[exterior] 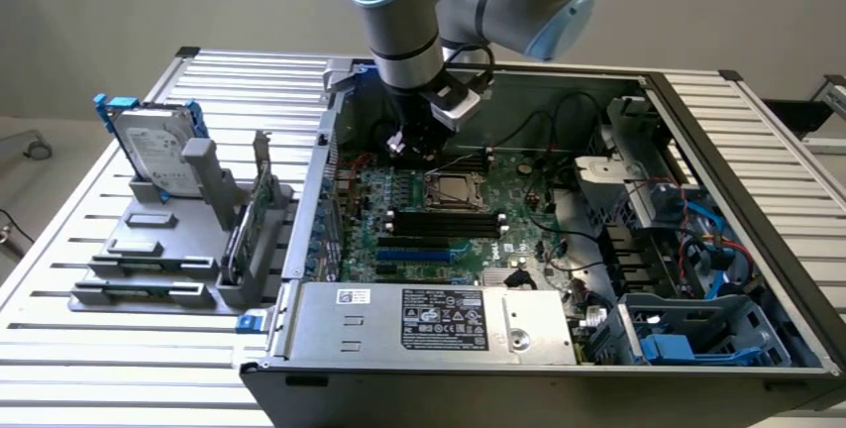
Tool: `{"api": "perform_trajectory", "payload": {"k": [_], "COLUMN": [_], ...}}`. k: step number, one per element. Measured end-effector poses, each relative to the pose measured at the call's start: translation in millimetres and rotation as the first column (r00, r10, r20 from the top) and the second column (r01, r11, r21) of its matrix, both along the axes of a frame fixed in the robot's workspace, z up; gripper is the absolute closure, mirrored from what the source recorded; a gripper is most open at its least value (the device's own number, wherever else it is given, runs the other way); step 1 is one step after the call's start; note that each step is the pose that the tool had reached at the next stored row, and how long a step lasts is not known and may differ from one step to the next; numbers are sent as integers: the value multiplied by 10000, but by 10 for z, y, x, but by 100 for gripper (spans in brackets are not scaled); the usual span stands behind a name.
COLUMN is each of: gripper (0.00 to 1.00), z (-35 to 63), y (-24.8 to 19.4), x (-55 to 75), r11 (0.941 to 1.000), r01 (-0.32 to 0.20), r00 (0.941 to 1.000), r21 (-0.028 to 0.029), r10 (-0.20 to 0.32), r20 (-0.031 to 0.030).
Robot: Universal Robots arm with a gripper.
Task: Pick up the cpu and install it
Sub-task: 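Install the first cpu locking lever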
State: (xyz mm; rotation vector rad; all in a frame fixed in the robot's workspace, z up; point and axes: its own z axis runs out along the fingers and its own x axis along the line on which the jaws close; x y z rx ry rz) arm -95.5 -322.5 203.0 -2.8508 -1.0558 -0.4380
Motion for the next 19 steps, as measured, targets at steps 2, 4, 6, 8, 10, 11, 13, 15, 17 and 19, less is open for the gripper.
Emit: {"api": "perform_trajectory", "payload": {"k": [2,4,6,8,10,11,13,15,17,19], "gripper": [89,89,89,89,89,89,89,89,89,89], "z": [0,0,0,0,0,0,0,0,0,0], "y": [-2,-3,-5,-5,-5,-6,-6,-7,-9,-10], "x": [0,0,6,12,17,20,26,34,40,46], "r11": [10000,10000,10000,10000,10000,10000,10000,10000,10000,10000], "r01": [0,0,-2,0,0,-1,-1,-1,-1,-1], "r00": [10000,10000,10000,10000,10000,10000,10000,10000,10000,10000], "r21": [0,0,0,0,0,0,0,0,0,-1], "r10": [0,0,2,0,0,1,1,1,1,1], "r20": [0,0,-2,-3,-2,-2,-2,-2,-2,-3]}}
